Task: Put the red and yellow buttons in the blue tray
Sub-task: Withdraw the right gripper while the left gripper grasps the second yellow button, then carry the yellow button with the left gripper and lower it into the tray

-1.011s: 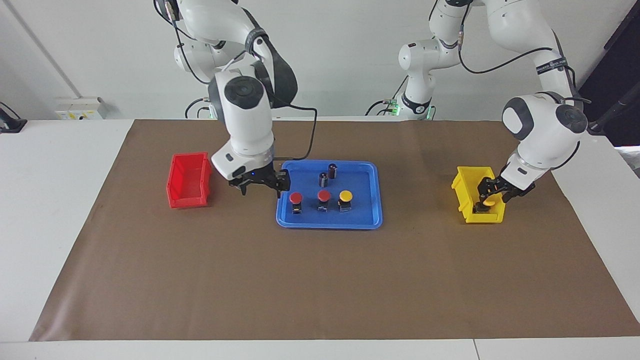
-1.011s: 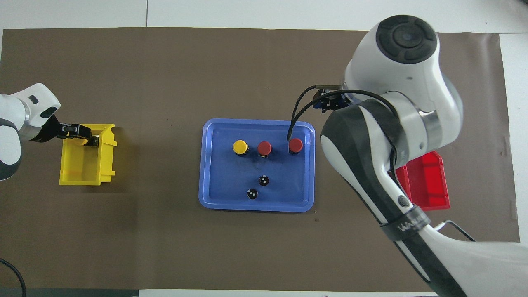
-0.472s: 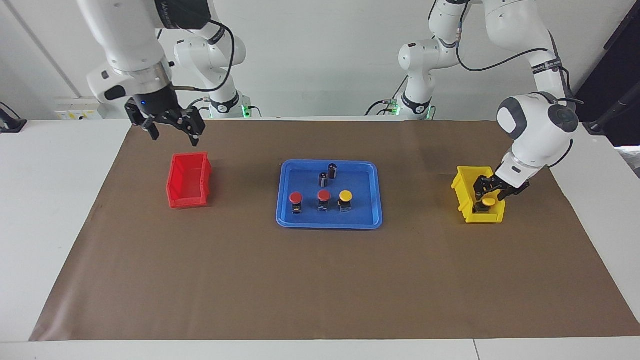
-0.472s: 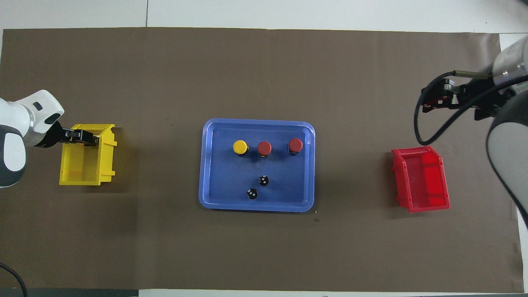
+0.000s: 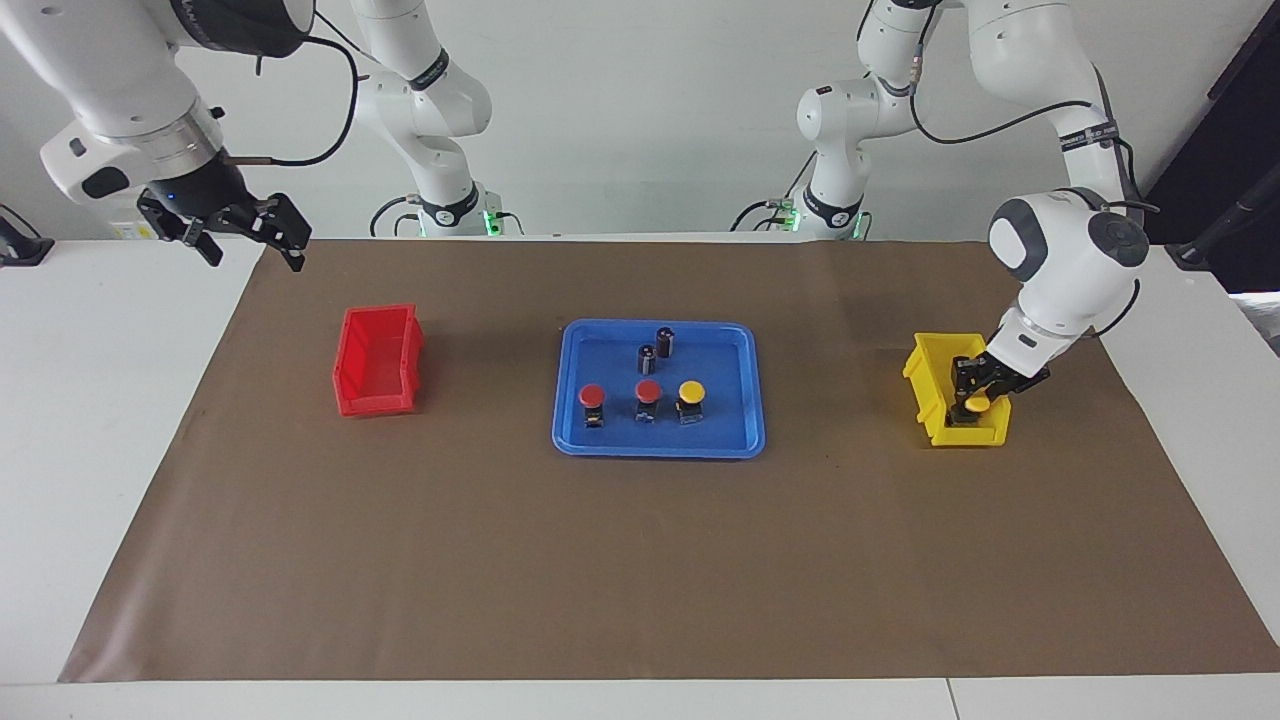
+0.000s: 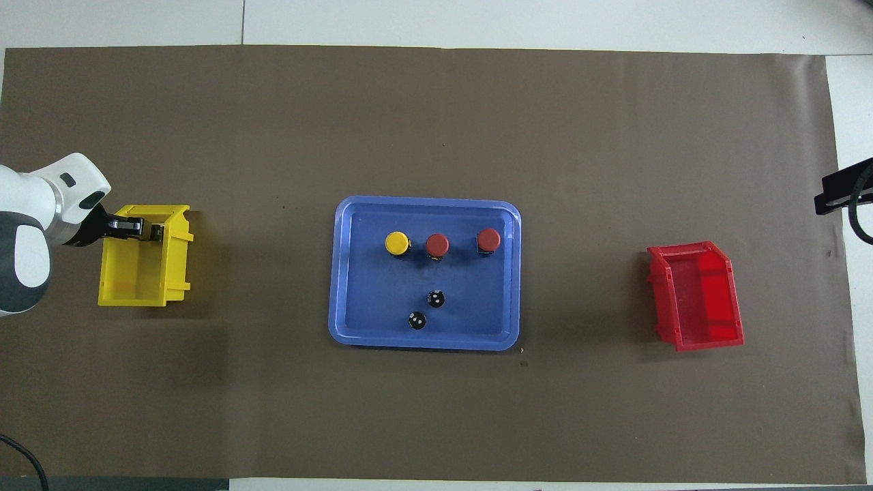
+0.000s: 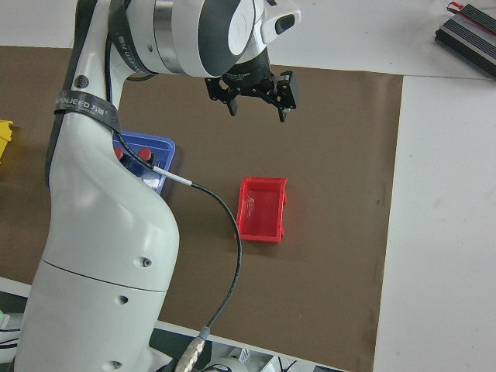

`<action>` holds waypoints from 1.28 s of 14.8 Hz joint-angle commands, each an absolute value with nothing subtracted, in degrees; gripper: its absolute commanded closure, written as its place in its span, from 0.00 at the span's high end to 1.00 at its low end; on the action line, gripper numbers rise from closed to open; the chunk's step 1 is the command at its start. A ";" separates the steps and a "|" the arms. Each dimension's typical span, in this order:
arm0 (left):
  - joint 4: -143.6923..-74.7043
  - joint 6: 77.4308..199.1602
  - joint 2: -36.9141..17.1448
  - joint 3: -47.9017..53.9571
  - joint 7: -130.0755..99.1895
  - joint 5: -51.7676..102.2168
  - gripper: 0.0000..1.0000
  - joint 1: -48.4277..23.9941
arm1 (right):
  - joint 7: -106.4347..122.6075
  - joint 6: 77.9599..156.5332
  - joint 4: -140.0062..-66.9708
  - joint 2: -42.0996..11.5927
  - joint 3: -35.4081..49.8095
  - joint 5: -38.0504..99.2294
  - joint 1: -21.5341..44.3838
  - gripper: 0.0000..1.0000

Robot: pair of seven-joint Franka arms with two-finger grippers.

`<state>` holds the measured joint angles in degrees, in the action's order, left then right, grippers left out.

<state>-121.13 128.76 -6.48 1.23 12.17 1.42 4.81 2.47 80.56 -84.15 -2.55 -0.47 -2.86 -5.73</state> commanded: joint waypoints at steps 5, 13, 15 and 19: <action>-105.95 108.60 -6.33 1.32 7.32 0.53 0.08 0.99 | 3.51 82.35 -88.86 0.79 -0.35 -2.46 -5.45 1.00; -106.24 112.29 -7.03 1.49 -31.78 1.23 0.06 -25.29 | 3.52 82.27 -88.94 0.26 -0.35 -2.37 -6.41 1.00; -108.80 115.92 -7.12 1.58 -34.88 1.32 0.06 -27.68 | 3.43 82.26 -89.03 0.35 -0.35 -2.37 -6.59 1.00; -111.71 121.10 -8.43 1.84 -35.15 1.41 0.06 -29.00 | 3.43 82.44 -89.03 0.35 -0.35 -2.37 -7.56 1.00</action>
<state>-109.59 118.13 -8.60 2.43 -34.75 1.44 -28.13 2.51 81.44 -87.69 -0.53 -0.62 -2.86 -6.55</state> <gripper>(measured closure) 0.590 0.000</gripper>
